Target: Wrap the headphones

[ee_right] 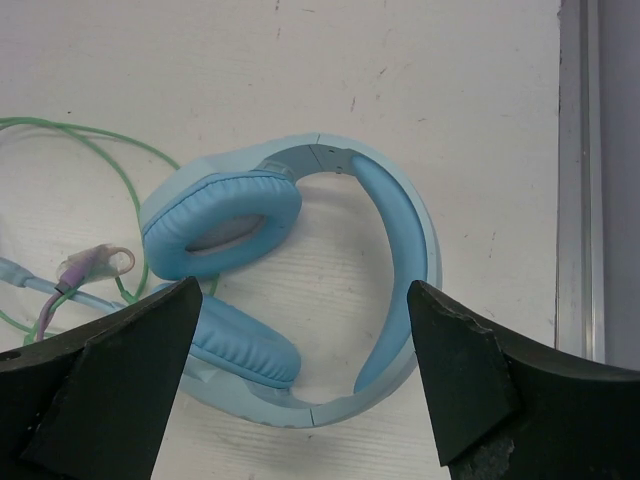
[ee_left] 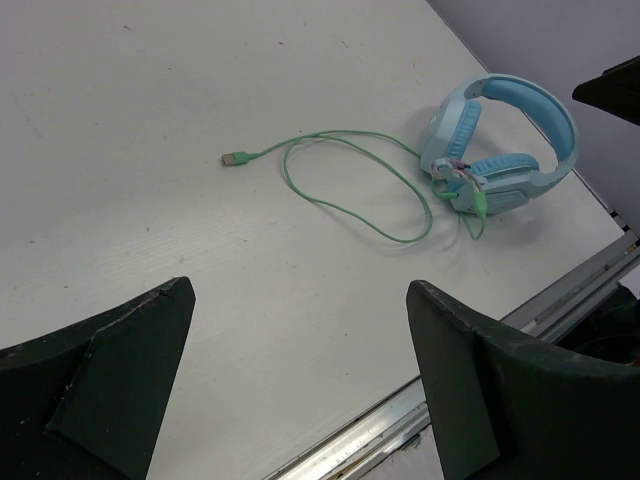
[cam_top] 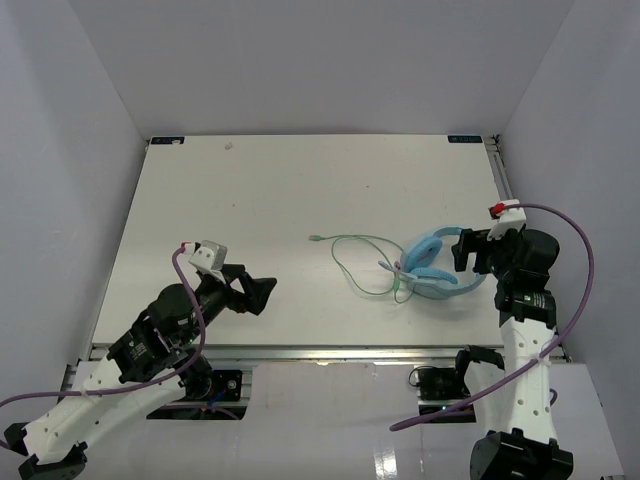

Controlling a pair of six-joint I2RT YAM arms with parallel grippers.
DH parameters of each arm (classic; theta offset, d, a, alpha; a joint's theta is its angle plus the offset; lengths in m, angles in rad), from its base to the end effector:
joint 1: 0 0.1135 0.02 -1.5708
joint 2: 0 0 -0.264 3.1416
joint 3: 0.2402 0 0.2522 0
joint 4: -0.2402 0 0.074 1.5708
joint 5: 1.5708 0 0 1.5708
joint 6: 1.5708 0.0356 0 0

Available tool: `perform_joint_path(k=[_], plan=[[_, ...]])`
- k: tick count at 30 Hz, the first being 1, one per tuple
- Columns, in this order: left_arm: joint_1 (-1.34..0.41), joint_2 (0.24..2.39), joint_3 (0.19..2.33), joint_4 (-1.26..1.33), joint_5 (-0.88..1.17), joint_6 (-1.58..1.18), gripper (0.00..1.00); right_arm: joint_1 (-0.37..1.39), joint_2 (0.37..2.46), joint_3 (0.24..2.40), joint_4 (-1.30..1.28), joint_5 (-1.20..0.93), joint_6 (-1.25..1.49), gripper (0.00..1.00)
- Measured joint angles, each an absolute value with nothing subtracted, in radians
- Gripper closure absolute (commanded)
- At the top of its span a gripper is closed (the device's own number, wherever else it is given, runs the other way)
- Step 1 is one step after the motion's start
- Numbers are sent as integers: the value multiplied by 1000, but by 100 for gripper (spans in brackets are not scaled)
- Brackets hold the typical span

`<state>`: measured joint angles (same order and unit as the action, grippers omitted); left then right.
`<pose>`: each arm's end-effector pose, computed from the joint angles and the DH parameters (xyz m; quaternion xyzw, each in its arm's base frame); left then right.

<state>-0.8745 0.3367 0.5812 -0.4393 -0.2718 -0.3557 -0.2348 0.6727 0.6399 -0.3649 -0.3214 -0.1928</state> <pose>0.0716 -0.0708 0.2973 0.1132 0.7619 -0.2776 0.5742 0.1579 -0.0262 0.2882 -0.0713 0.8238 0.0143 0.5622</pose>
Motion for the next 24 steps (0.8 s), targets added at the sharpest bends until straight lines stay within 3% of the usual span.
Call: perform_joint_path(k=[7,14,24], plan=[[-875,337,581,-436,-270,-355,2,-235,704,650,-389,-407,-319,10],[-875,336,581,-433,-264,-355,2,-234,991,764,-524,-550,-442,10],[-875,323,581,-433,-251,-349,2,-234,1204,863,-468,-316,-358,3]])
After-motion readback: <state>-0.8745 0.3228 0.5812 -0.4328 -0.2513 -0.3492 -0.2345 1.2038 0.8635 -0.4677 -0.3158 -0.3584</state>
